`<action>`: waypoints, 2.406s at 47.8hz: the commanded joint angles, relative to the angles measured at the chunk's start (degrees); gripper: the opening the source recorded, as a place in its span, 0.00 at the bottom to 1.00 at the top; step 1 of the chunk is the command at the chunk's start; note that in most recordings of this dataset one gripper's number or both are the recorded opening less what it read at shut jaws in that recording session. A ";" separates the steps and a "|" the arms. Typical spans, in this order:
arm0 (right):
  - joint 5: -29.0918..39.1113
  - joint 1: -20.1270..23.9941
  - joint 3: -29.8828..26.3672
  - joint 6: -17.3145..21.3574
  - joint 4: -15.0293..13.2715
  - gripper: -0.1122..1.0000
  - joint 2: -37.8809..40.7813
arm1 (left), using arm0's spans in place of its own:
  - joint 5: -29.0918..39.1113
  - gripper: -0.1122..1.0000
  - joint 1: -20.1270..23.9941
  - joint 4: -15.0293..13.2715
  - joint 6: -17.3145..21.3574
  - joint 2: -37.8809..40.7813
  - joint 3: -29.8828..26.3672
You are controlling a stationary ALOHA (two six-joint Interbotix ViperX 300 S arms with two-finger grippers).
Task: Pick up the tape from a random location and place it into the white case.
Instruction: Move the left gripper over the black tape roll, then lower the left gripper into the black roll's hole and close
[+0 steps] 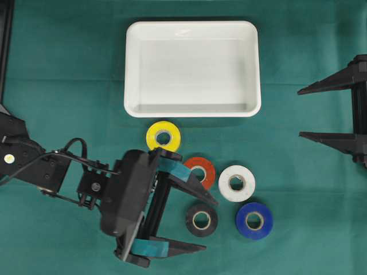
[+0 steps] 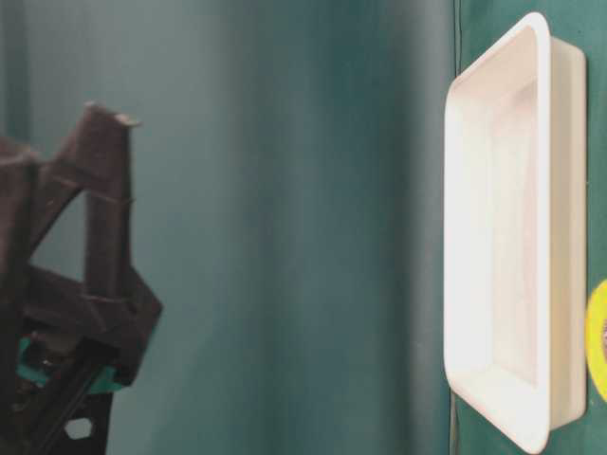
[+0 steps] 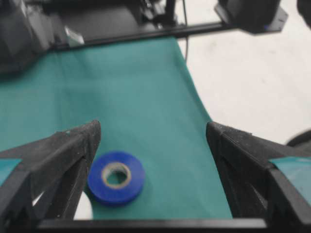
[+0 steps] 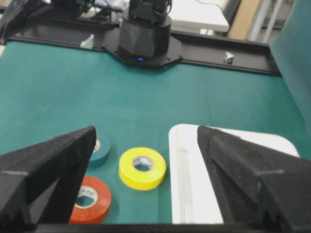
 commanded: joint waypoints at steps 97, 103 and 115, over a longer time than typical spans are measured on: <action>1.93 -0.09 -2.37 -0.26 -0.53 0.92 0.44 | 53.44 0.99 -1.41 0.79 -3.87 13.89 -29.27; 1.93 -0.09 -2.29 -0.26 -0.53 0.92 0.44 | 51.50 0.99 -1.41 0.70 -3.87 13.97 -27.25; 1.76 -0.09 -2.20 -0.26 -0.53 0.92 0.88 | 43.86 0.99 -1.14 0.79 -5.98 14.06 -20.83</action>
